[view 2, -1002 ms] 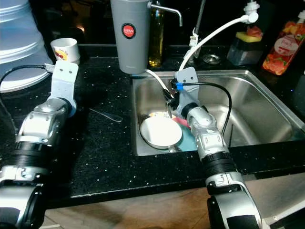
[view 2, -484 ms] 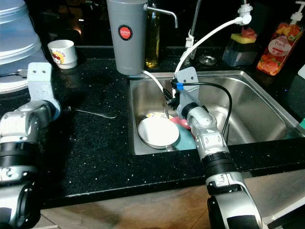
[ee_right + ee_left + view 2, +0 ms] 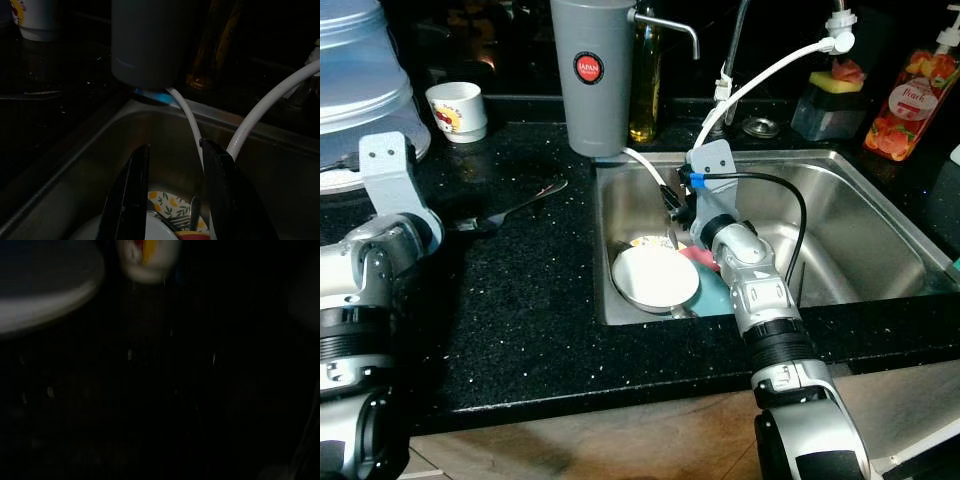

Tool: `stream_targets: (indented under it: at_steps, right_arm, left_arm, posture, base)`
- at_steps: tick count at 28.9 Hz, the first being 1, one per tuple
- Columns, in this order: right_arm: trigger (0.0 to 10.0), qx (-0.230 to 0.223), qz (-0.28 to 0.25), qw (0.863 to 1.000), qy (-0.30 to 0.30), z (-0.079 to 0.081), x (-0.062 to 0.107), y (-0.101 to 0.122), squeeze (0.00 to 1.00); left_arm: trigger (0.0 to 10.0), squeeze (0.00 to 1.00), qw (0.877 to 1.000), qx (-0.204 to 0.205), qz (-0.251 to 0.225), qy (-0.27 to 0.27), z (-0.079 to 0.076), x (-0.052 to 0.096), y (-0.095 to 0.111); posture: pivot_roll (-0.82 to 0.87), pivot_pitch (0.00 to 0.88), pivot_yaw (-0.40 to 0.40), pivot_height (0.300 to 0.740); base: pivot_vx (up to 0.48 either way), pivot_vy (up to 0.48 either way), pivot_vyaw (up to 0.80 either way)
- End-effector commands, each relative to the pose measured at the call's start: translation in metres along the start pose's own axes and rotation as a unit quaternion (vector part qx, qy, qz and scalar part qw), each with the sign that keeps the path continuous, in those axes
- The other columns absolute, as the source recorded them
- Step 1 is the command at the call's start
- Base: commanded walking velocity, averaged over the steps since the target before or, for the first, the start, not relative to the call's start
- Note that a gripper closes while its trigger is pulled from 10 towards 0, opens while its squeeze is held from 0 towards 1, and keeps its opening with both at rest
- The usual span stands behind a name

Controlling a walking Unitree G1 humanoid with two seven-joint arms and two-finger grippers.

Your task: Kitchen organization

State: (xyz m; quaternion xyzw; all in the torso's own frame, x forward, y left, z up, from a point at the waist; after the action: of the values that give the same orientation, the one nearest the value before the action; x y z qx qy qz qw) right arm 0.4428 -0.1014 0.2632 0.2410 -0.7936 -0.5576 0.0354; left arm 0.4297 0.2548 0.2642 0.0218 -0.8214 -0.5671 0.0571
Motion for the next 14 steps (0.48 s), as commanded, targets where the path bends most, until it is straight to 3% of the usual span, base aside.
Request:
stream_targets:
  at_steps: [1, 2, 3, 4, 5, 7, 8, 11, 12, 13, 14]
  right_arm:
    - [10.0, -0.005, 0.003, 1.0, -0.007, -0.005, 0.0, -0.003, 0.0]
    - [10.0, -0.005, 0.003, 1.0, -0.007, -0.005, 0.0, -0.003, 0.0]
    - [10.0, -0.006, 0.002, 1.0, -0.008, -0.005, 0.0, -0.002, 0.0]
    - [10.0, -0.007, -0.001, 1.0, -0.009, -0.005, 0.0, 0.0, 0.0]
    - [10.0, -0.007, -0.001, 1.0, -0.009, -0.005, 0.0, 0.0, 0.0]
    - [10.0, -0.009, -0.003, 1.0, -0.011, -0.006, 0.0, 0.001, 0.0]
    - [10.0, -0.009, -0.003, 1.0, -0.012, -0.006, -0.001, 0.001, 0.0]
    - [10.0, -0.009, -0.003, 1.0, -0.012, -0.006, -0.001, 0.001, 0.0]
    - [10.0, -0.009, -0.003, 1.0, -0.012, -0.006, -0.001, 0.001, 0.0]
    - [10.0, -0.009, -0.003, 1.0, -0.012, -0.006, -0.001, 0.001, 0.0]
    - [10.0, -0.009, -0.003, 1.0, -0.012, -0.006, 0.0, 0.001, 0.0]
  left_arm:
    - [0.0, 0.0, 0.999, 0.028, -0.026, -0.034, -0.015, 0.0, 0.012]
    - [0.0, 0.0, 0.999, 0.028, -0.026, -0.034, -0.015, 0.0, 0.012]
    - [0.0, 0.0, 0.995, 0.047, -0.034, -0.08, -0.031, 0.003, 0.016]
    - [0.0, 0.0, 0.981, 0.096, -0.053, -0.162, -0.057, 0.013, 0.025]
    - [0.0, 0.0, 0.981, 0.096, -0.053, -0.162, -0.057, 0.013, 0.025]
    - [0.0, 0.0, 0.966, 0.125, -0.073, -0.215, -0.073, 0.022, 0.036]
    - [0.0, 0.0, 0.965, 0.124, -0.074, -0.22, -0.075, 0.024, 0.038]
    - [0.0, 0.0, 0.977, 0.033, -0.05, -0.206, -0.075, 0.02, 0.023]
    - [0.0, 0.0, 0.977, 0.033, -0.05, -0.206, -0.075, 0.02, 0.023]
    - [0.0, 0.0, 0.977, 0.001, -0.038, -0.209, -0.078, 0.019, 0.015]
    - [10.0, 1.0, 0.977, -0.045, -0.027, -0.208, -0.082, 0.02, 0.007]
  posture:
    - [0.08, 0.102, -0.05, 0.74]
    - [0.08, 0.102, -0.05, 0.74]
    - [0.08, 0.102, -0.05, 0.74]
    - [0.08, 0.102, -0.05, 0.74]
    - [0.08, 0.102, -0.05, 0.74]
    - [0.08, 0.102, -0.05, 0.74]
    - [0.08, 0.101, -0.047, 0.74]
    - [0.08, 0.102, -0.048, 0.74]
    - [0.08, 0.102, -0.048, 0.74]
    - [0.08, 0.102, -0.048, 0.74]
    - [0.08, 0.102, -0.048, 0.74]
  base:
    - [0.0, 0.0, 0.0]
    - [0.0, 0.0, 0.0]
    - [0.0, 0.0, 0.0]
    - [0.0, 0.0, 0.0]
    - [0.0, 0.0, 0.0]
    - [0.0, 0.0, 0.0]
    - [0.0, 0.0, 0.0]
    - [0.0, 0.0, 0.0]
    - [0.0, 0.0, 0.0]
    - [0.0, 0.0, 0.0]
    - [0.0, 0.0, 0.0]
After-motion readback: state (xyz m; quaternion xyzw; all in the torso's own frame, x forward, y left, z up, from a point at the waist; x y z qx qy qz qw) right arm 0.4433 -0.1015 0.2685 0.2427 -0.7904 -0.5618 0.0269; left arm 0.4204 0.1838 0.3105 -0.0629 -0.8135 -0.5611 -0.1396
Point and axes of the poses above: a point about 5 cm out from each wrist's last joint towards the gripper, its own x axis pointing back from the gripper into the wrist, its own y axis along the axis of the wrist's last joint, z = x × y, the point moved 6 cm from there along -x, pointing out of the wrist towards the gripper, and after that the axes turned 11 degrees about x, right-handed, at the moved point
